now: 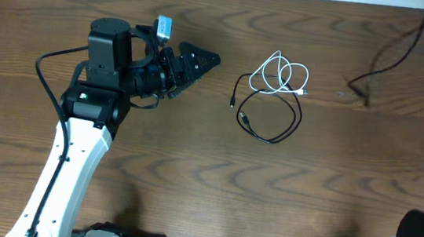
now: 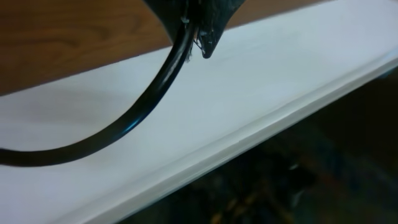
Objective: Untangle cables
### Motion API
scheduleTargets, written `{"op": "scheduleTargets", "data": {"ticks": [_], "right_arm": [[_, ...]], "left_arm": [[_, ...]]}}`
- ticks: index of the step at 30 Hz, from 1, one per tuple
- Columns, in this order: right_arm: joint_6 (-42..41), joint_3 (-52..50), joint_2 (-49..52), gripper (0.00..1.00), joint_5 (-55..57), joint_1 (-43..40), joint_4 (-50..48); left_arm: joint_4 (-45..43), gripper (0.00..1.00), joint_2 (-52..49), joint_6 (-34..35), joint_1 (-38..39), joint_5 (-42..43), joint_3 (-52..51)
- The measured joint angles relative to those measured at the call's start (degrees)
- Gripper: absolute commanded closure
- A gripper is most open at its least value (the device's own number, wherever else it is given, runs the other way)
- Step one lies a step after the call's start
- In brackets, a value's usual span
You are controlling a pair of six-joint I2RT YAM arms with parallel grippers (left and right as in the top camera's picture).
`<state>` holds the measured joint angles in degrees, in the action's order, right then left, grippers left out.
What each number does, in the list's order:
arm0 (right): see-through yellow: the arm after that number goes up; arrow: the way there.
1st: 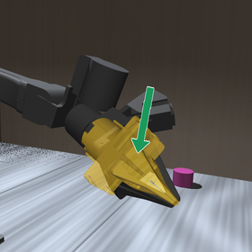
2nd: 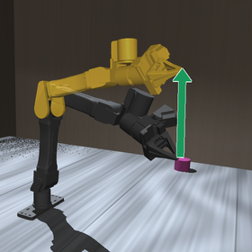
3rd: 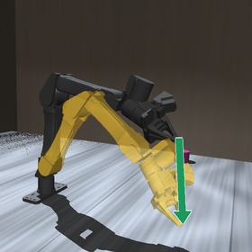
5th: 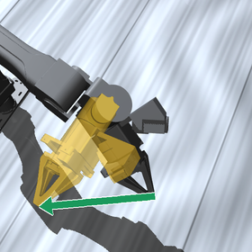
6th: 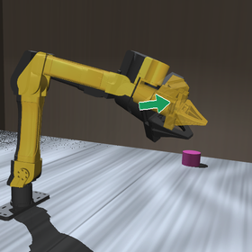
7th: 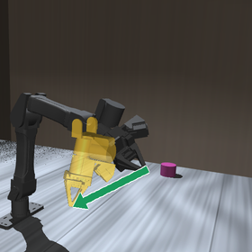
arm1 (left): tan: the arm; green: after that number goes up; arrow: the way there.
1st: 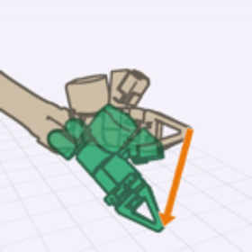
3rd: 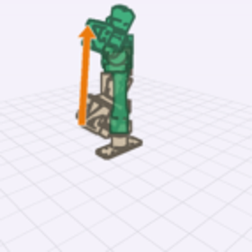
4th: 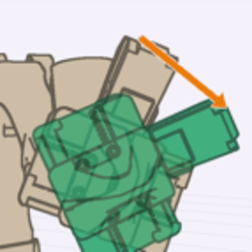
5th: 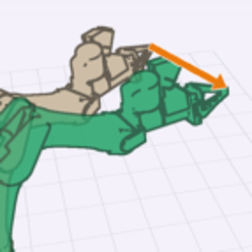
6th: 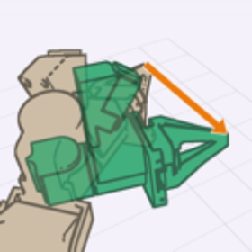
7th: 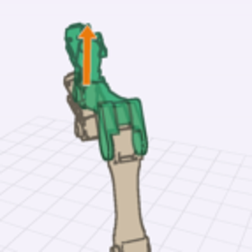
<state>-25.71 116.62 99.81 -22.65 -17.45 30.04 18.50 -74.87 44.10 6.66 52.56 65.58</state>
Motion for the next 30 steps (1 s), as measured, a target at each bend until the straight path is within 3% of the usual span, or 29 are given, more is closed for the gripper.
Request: {"op": "scheduleTargets", "data": {"ticks": [9, 18, 24, 28, 30], "right_arm": [[-13.6, -0.1, 7.0, 0.99, 2.5, -9.4, -21.2], [-13.3, 0.0, 12.4, 0.99, 14.3, -12.3, -21.7], [-8.4, 0.2, 22.8, 0.75, 16.7, -13.4, -16.3], [-6.0, 0.0, 29.3, 0.5, 17.2, -14.0, -11.9], [-5.3, -0.1, 31.5, 0.28, 17.3, -14.5, -10.0]], "left_arm": [[7.7, 0.15, 0.0, -2.3, 0.0, -6.7, 0.0], [9.2, 0.15, 0.0, -4.1, 0.0, -10.9, 0.0], [9.3, 0.15, 0.0, -4.3, 0.0, -12.7, 0.0], [9.4, 0.15, 0.0, -4.6, 0.0, -13.7, 0.0], [9.4, 0.15, 0.0, -4.8, 0.0, -13.9, 0.0]]}}
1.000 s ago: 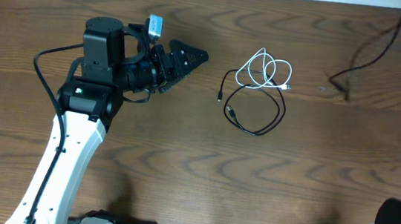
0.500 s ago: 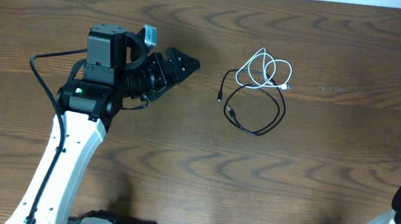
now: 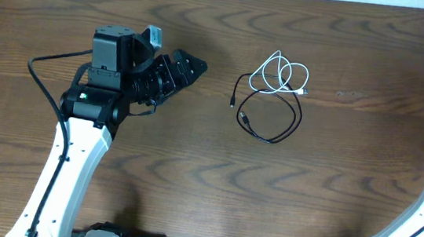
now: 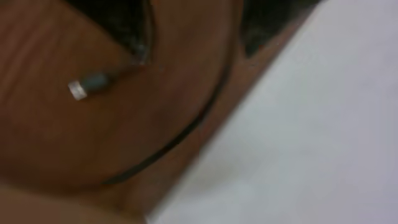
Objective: Untangle cables
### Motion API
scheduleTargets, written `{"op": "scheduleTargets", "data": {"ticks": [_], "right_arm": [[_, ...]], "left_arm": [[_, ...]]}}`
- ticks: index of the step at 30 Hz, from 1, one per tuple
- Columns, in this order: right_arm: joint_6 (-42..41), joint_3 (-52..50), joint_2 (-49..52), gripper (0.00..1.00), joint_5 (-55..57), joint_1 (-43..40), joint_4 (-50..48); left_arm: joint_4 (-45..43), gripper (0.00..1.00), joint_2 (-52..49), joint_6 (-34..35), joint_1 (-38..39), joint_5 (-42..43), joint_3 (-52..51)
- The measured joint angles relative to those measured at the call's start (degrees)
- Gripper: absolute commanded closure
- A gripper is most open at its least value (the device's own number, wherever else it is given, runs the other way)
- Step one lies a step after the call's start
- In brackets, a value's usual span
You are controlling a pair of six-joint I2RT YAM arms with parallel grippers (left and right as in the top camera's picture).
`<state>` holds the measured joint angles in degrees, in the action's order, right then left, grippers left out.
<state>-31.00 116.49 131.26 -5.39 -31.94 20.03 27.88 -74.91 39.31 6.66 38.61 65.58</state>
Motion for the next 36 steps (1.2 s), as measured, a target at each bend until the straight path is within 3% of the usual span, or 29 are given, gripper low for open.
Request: {"op": "scheduleTargets", "data": {"ticks": [2, 3, 17, 26, 31, 36], "right_arm": [[0.6, -0.2, 0.8, 0.03, 0.2, -0.5, 2.0], [0.6, -0.3, 0.8, 0.01, 0.6, -0.7, 2.9], [-0.6, 0.3, 0.3, 0.01, 7.6, -1.3, 24.3], [3.4, 0.2, -12.0, 0.01, -2.3, -0.4, 29.5], [9.8, 0.6, -22.7, 0.01, -9.5, 4.3, 35.1], [14.9, 1.3, -27.1, 0.03, -13.9, 14.6, 43.8]], "left_arm": [[0.0, 0.15, 0.0, -0.2, 0.0, 0.0, 0.0], [0.0, 0.15, 0.0, -0.2, 0.0, -0.2, 0.0], [0.2, 0.15, -1.6, -0.3, 1.9, -0.6, 0.0], [0.2, 0.15, -3.4, -3.6, 2.5, -1.1, 0.0], [0.2, 0.15, -3.4, -8.9, 2.5, -1.3, 0.0], [0.3, 0.15, -3.4, -13.1, 2.5, -1.5, 0.0]]}}
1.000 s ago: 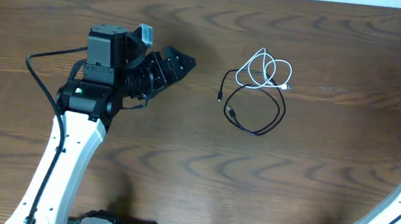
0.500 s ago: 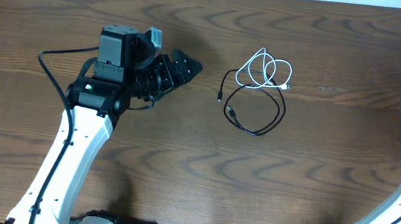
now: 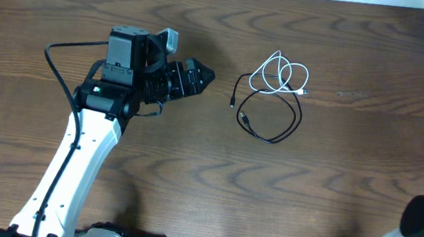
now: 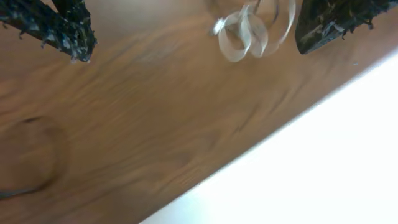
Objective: Untangle cables
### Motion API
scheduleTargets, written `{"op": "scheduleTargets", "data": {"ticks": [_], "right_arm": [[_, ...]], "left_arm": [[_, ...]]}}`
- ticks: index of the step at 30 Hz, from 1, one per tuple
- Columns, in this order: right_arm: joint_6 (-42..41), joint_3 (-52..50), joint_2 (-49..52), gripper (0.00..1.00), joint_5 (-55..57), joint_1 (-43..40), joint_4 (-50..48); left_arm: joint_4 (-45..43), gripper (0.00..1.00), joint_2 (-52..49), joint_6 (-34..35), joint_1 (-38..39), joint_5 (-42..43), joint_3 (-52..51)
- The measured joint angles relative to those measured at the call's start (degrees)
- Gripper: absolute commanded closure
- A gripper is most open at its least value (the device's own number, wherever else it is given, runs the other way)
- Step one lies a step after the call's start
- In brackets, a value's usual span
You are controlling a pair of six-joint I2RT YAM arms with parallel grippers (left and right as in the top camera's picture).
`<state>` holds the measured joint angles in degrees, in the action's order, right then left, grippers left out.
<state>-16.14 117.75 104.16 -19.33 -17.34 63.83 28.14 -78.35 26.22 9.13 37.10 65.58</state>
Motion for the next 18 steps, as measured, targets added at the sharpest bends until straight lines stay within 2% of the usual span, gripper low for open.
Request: {"op": "scheduleTargets", "data": {"ticks": [3, 6, 9, 13, 18], "right_arm": [[2.8, -0.2, 1.0, 0.03, -1.1, 6.4, 5.4], [5.1, -1.4, 2.2, 0.06, -1.5, 11.6, 8.4], [6.5, -3.7, 2.8, 0.09, -1.0, 16.7, 9.4], [7.7, -7.7, 3.5, 0.15, 0.7, 22.2, 8.5], [8.4, -14.1, 4.2, 0.28, 2.1, 25.7, 2.2]], "left_arm": [[0.6, 0.14, 0.0, -1.2, 0.0, -0.6, 0.0], [2.4, 0.06, 0.0, -2.2, 0.0, -2.6, 0.0], [3.0, 0.05, 0.0, -3.2, -0.2, -4.3, 0.0], [3.1, 0.05, 0.0, -5.4, -2.3, -5.3, 0.0], [4.3, 0.05, 0.0, -6.9, -5.0, -6.0, 0.0]]}}
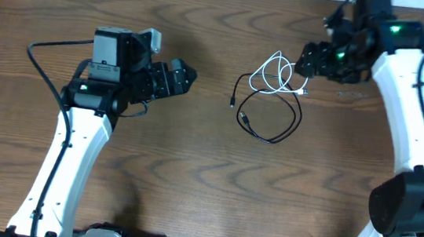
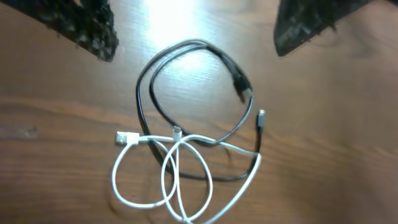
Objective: Untangle cables
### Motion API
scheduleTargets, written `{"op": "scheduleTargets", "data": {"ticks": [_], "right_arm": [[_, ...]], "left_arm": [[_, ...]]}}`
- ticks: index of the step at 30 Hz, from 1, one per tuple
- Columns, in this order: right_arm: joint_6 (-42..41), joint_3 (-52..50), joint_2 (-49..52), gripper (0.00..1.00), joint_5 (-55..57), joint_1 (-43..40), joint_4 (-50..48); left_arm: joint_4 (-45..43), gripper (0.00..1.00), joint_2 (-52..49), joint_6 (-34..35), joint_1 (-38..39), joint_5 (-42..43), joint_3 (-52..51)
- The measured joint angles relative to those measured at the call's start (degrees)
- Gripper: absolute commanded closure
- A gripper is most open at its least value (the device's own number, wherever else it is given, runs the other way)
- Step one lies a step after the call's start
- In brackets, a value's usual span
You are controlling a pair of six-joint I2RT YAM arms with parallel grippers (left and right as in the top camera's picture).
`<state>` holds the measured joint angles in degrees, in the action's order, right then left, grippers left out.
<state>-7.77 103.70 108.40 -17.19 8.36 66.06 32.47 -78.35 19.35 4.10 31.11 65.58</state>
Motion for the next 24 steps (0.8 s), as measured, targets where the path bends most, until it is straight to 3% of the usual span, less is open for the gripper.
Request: {"op": "scheduleTargets", "data": {"ticks": [13, 24], "right_arm": [[0.5, -18.0, 0.0, 0.45, 3.1, 0.5, -31.3], [0.4, -21.9, 6.6, 0.52, 2.1, 0.6, -40.8]], "left_arm": [[0.5, 0.02, 0.0, -0.6, -0.4, -0.2, 0.0], [0.5, 0.02, 0.0, -0.8, -0.4, -0.2, 0.0]]}}
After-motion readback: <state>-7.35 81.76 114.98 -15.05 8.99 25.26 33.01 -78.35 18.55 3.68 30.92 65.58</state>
